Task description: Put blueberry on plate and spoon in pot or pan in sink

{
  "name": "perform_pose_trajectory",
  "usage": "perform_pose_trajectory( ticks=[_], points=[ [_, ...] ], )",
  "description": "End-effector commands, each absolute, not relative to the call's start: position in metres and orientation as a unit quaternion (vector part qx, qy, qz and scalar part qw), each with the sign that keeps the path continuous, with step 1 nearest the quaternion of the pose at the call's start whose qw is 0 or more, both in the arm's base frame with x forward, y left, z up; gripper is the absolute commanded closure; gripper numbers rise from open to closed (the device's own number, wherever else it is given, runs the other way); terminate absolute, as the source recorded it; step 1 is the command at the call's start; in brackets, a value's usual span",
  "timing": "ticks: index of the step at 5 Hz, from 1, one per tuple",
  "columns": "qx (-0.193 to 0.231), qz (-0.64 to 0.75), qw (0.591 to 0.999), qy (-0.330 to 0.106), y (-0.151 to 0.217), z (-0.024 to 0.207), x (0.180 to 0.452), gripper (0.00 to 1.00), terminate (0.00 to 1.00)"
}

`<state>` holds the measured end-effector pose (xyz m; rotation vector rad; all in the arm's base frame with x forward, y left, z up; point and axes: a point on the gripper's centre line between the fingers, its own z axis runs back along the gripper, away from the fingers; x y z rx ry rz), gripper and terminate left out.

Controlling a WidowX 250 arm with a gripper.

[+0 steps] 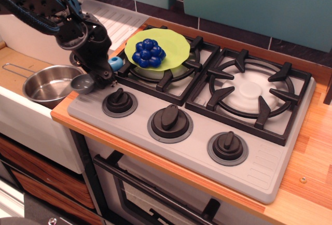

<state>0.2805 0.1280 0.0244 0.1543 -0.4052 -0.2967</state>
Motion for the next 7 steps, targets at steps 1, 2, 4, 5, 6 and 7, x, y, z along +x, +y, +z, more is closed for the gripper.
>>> perform_pose_trajectory(
  ticks=[1,2,4,5,6,7],
  points=[
    [0.096,-0.131,0.969,-0.187,0.126,0.054,0.283,1.00,0.00],
    [0.104,-0.144,0.967,-0.185,0.131,0.065,0.276,1.00,0.00],
    [0.103,-0.175,0.958,-0.205,0.156,0.058,0.263,1.00,0.00],
    [0.103,-0.186,0.953,-0.217,0.170,0.049,0.265,1.00,0.00],
    [0.096,-0.197,0.946,-0.238,0.183,0.040,0.266,1.00,0.00],
    [0.095,-0.210,0.940,-0.250,0.191,0.032,0.274,1.00,0.00]
  ],
)
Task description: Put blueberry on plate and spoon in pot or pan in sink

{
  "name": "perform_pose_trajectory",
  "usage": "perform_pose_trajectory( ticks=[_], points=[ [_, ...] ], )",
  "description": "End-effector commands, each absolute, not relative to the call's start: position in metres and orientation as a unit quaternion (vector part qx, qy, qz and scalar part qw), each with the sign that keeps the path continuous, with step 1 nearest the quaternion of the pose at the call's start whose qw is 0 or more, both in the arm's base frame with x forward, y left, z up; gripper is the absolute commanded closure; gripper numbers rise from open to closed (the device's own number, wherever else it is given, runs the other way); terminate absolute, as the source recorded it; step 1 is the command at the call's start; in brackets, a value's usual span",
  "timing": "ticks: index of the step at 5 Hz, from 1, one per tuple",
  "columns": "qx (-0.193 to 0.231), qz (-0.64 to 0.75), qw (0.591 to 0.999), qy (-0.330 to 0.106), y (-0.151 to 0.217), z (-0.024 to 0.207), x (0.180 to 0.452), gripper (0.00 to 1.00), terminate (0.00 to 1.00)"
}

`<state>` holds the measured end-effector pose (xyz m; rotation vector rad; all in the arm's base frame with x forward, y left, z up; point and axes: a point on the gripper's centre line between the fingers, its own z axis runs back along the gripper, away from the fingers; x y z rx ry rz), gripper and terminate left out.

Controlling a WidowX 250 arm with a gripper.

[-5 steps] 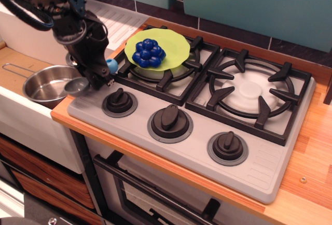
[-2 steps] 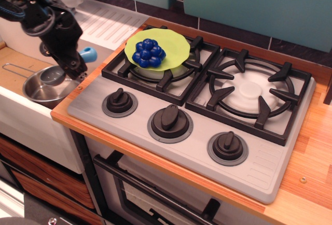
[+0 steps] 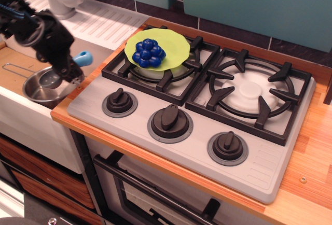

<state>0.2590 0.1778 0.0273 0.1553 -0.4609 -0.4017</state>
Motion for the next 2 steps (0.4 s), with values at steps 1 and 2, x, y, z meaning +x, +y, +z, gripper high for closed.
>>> perform_pose_trajectory(
  ticks=[1,2],
  points=[
    [0.093,-0.224,0.936,-0.254,0.2010,0.0338,0.2822,1.00,0.00],
    [0.099,-0.233,0.932,-0.261,0.2056,0.0339,0.2846,1.00,0.00]
  ],
)
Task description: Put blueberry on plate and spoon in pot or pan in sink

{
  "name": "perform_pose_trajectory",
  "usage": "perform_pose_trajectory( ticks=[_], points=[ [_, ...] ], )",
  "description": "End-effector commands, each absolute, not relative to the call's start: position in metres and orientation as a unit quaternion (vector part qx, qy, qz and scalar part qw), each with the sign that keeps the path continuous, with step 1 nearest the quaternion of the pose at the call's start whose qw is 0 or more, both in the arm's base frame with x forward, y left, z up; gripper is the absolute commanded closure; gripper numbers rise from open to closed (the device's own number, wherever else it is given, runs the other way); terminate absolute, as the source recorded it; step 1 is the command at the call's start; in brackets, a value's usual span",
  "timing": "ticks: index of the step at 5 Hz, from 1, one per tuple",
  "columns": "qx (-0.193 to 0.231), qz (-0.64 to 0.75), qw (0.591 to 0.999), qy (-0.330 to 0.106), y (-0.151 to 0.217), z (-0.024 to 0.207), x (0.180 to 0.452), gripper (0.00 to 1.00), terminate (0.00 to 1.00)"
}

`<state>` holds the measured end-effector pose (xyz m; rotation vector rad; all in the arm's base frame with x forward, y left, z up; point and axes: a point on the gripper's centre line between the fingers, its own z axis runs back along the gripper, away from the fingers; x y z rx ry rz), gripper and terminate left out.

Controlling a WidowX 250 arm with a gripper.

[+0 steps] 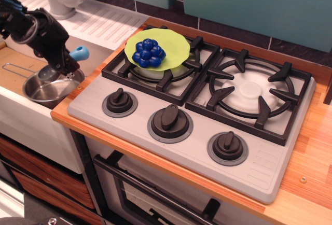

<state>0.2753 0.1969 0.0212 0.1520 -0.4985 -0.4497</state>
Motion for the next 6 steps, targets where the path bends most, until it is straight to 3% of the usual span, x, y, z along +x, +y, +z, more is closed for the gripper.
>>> perform_pose_trajectory(
  ticks=[1,2,4,6],
  points=[
    [0.103,-0.235,0.930,-0.263,0.207,0.036,0.282,1.00,0.00],
    [0.106,-0.234,0.931,-0.260,0.206,0.039,0.282,0.00,0.00],
    [0.104,-0.229,0.934,-0.255,0.199,0.044,0.275,0.00,0.00],
    [0.110,-0.216,0.946,-0.215,0.185,0.075,0.267,0.00,0.00]
  ],
)
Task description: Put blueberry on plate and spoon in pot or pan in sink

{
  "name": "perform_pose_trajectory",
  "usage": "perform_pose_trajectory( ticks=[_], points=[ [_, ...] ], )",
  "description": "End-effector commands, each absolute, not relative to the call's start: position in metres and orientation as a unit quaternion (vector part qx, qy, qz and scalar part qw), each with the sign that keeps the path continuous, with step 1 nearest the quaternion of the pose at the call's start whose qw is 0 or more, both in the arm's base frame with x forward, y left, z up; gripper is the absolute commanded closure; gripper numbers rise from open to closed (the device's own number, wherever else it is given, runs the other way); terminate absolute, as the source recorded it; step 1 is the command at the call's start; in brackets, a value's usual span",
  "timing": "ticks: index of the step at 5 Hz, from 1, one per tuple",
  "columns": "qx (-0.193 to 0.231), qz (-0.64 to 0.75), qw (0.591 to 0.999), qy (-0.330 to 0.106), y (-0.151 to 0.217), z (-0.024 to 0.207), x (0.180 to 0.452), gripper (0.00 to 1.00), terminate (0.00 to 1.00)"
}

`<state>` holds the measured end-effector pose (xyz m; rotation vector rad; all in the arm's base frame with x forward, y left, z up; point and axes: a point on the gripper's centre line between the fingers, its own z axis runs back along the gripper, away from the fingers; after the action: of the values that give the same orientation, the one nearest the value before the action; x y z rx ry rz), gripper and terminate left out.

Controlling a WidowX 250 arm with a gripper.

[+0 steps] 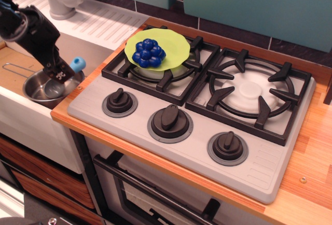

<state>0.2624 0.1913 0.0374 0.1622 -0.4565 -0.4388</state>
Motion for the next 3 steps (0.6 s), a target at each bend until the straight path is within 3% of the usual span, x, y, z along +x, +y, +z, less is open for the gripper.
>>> perform_pose_trajectory(
  ticks=[1,3],
  points=[
    [0.116,-0.206,0.952,-0.193,0.173,0.094,0.264,0.00,0.00],
    [0.133,-0.185,0.960,-0.163,0.151,0.122,0.258,0.00,0.00]
  ],
)
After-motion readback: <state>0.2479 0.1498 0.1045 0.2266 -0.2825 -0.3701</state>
